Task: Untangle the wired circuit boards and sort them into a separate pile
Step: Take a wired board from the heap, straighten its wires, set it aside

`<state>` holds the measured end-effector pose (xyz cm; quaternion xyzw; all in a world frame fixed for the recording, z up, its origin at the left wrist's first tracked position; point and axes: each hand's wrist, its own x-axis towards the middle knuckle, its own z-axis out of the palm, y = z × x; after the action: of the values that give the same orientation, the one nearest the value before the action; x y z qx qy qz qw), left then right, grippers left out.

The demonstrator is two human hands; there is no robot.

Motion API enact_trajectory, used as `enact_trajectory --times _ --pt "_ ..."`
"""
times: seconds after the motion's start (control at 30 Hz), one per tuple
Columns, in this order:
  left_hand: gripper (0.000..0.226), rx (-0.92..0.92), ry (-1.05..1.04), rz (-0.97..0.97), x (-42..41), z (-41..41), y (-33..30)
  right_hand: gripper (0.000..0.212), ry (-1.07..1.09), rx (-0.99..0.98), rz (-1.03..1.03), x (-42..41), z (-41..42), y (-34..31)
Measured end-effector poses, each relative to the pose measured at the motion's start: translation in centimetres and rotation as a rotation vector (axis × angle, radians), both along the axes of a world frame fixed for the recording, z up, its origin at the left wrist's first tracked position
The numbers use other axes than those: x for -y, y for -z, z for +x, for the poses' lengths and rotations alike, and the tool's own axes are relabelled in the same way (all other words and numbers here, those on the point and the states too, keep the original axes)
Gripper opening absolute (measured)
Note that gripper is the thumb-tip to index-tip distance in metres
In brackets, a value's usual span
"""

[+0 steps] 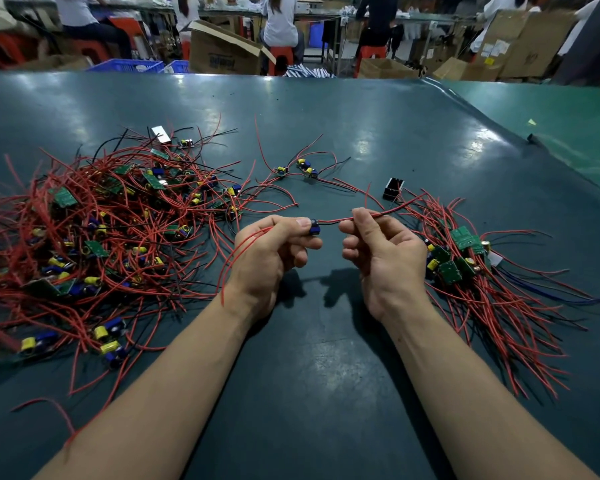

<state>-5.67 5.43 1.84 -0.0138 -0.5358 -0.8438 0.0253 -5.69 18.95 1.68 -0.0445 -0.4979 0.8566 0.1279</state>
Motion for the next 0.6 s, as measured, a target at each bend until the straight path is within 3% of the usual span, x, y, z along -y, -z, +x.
enact_trajectory --times 0.13,0.2,0.27,0.37,0.47,0.6 --pt "0.008 0.000 0.019 -0.018 0.00 0.07 -0.10 0.016 0.226 -0.133 0.414 -0.37 -0.02 0.54" --pt "0.008 -0.008 0.035 -0.043 -0.01 0.10 0.00 0.015 0.328 -0.140 0.493 -0.33 -0.13 0.74" --pt "0.006 -0.015 0.061 -0.088 -0.04 0.17 0.05 0.013 0.346 -0.103 0.430 -0.22 -0.38 0.85" --pt "0.010 -0.008 0.064 -0.109 -0.12 0.17 0.09 0.034 0.281 -0.047 0.237 -0.26 -0.66 0.62" --pt "0.009 -0.006 0.063 -0.110 -0.09 0.17 0.08 0.017 0.245 -0.041 0.116 -0.55 -0.56 0.18" --pt "0.008 0.003 0.048 -0.082 0.01 0.04 0.14 0.013 0.227 0.032 -0.041 -0.80 -0.54 -0.04"
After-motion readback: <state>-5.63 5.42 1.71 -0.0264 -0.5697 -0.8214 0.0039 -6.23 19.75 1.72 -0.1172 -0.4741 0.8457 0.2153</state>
